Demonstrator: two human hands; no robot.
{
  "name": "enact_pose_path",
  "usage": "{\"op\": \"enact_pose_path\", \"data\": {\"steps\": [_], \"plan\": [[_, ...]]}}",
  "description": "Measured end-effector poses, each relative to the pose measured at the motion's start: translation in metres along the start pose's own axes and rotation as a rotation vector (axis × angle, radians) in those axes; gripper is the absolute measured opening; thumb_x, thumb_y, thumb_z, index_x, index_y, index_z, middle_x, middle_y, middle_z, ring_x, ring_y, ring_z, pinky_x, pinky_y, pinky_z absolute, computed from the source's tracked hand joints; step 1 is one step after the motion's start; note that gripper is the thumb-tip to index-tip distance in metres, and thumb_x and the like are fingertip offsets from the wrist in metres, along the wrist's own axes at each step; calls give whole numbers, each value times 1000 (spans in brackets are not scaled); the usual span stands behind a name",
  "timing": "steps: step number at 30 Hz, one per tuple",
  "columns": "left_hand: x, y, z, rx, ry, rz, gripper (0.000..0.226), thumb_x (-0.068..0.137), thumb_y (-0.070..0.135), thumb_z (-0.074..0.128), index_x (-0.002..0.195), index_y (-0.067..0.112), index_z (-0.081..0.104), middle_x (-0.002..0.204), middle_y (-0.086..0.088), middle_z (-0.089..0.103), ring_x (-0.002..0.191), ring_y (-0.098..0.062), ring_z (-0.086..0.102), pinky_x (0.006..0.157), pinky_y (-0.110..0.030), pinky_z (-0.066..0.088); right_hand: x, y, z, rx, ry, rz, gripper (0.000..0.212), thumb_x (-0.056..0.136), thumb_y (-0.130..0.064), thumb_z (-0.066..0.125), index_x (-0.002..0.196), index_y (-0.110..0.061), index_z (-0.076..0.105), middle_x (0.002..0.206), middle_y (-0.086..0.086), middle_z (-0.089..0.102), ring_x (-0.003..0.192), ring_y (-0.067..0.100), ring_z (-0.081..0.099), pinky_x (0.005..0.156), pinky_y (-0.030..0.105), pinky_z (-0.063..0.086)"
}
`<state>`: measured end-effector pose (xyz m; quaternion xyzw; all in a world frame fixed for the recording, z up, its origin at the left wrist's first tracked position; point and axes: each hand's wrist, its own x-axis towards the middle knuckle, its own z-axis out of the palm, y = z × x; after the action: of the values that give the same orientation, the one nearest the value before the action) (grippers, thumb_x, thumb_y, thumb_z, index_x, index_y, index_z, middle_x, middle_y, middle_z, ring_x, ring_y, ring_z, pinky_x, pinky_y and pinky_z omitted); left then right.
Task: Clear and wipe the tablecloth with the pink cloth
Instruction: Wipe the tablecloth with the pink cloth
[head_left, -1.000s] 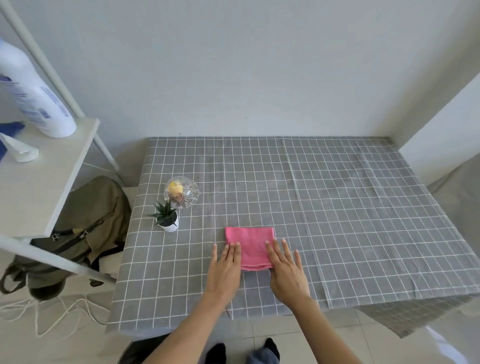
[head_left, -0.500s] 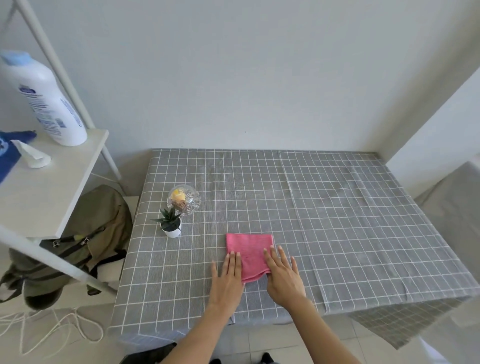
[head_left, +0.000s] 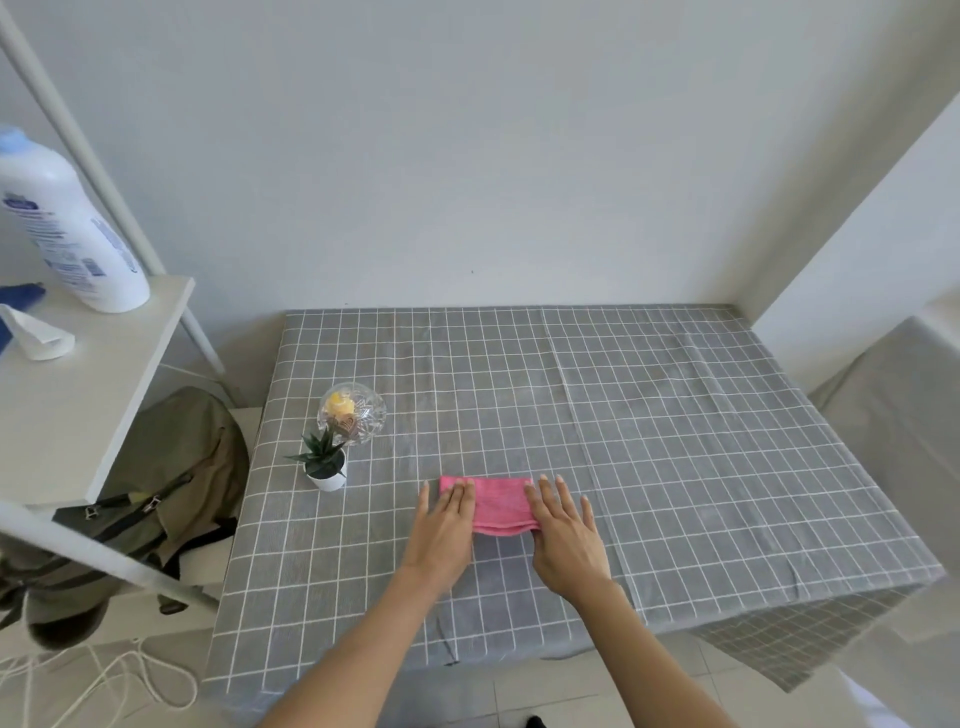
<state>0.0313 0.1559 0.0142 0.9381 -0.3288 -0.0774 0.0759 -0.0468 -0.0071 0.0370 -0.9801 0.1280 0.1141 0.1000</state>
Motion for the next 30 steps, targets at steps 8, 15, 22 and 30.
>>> {"op": "enact_pose_path", "data": {"steps": [8,15,22,30], "plan": [[47,21,-49,0,104,54,58,101,16,34,153,13,8,160,-3,15,147,-15,13,116,-47,-12,19,36,-40,-14,183,8,56,104,-26,26,155,-23,5,163,4,0,148,23,-13,116,39,-13],[94,88,-50,32,163,1,60,102,25,32,152,11,2,160,-6,8,148,-19,7,114,-49,-14,38,110,-75,-24,265,-34,56,103,-29,26,155,-19,6,163,4,0,148,22,-14,115,38,-17],[148,190,-31,29,255,-84,60,101,23,37,152,13,8,160,-5,10,148,-17,8,112,-47,-16,49,229,-94,115,268,-134,50,102,-18,35,151,-18,26,156,0,31,146,17,22,120,33,11],[178,339,1,47,207,-202,60,101,25,34,153,12,6,160,-4,9,148,-15,6,115,-49,-12,32,379,-107,75,264,-216,52,100,-9,34,151,-13,26,157,4,29,147,18,19,120,31,11]]}}
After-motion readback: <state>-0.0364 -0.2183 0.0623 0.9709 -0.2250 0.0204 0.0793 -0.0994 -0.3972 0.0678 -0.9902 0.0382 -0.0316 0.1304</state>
